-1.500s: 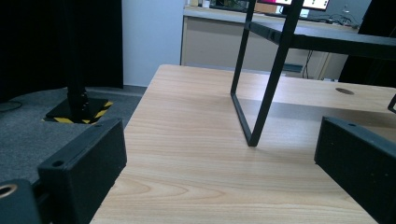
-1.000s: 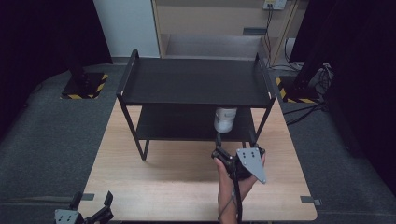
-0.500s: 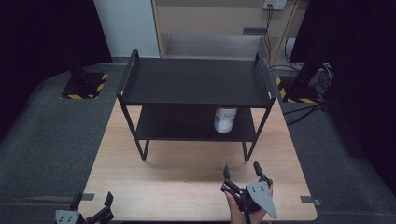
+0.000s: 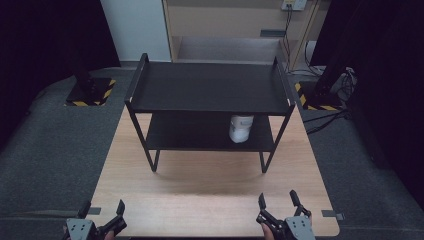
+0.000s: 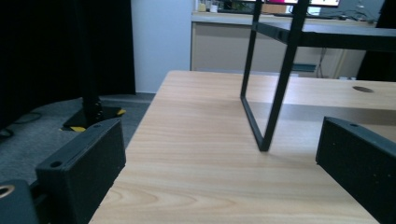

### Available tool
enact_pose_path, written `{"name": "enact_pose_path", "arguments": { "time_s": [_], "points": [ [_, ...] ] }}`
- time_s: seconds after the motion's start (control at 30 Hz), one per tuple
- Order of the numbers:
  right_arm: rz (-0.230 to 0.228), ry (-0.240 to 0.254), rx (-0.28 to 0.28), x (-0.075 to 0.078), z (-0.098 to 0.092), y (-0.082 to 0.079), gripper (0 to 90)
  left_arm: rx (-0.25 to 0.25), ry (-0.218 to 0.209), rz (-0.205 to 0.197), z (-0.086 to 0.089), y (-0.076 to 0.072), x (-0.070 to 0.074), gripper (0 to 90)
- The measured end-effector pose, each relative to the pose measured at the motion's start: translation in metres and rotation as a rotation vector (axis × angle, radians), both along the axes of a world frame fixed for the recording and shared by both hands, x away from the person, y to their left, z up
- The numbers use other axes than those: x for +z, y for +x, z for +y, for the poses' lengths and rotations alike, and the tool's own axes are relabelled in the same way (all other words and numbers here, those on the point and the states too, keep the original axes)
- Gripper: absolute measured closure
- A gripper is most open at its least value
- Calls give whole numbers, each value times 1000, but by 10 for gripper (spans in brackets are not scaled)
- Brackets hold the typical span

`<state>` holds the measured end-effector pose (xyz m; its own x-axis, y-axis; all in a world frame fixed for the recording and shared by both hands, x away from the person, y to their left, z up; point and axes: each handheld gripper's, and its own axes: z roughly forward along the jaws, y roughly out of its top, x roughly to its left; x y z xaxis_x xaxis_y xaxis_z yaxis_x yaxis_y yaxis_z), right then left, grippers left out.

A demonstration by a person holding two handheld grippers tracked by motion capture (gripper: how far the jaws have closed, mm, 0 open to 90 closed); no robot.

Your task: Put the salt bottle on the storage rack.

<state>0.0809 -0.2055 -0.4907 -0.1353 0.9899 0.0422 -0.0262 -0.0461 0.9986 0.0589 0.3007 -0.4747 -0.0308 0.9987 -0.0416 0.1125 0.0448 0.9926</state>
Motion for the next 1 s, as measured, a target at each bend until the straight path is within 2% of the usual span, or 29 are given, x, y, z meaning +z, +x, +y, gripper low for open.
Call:
{"name": "enact_pose_path", "arguments": {
  "time_s": [0.2,0.3,0.6,1.0],
  "points": [
    [22,0,1,-5,-12,-4,57,7,2,7,0,7,3,3],
    [34,3,8,-7,-15,-3,58,16,-13,11,-1,7,2,3],
    [55,42,18,-17,-16,-1,62,17,-4,20,-6,7,4,4],
    [64,55,17,-21,-21,-1,65,14,3,27,-8,9,5,7]
  ]
}}
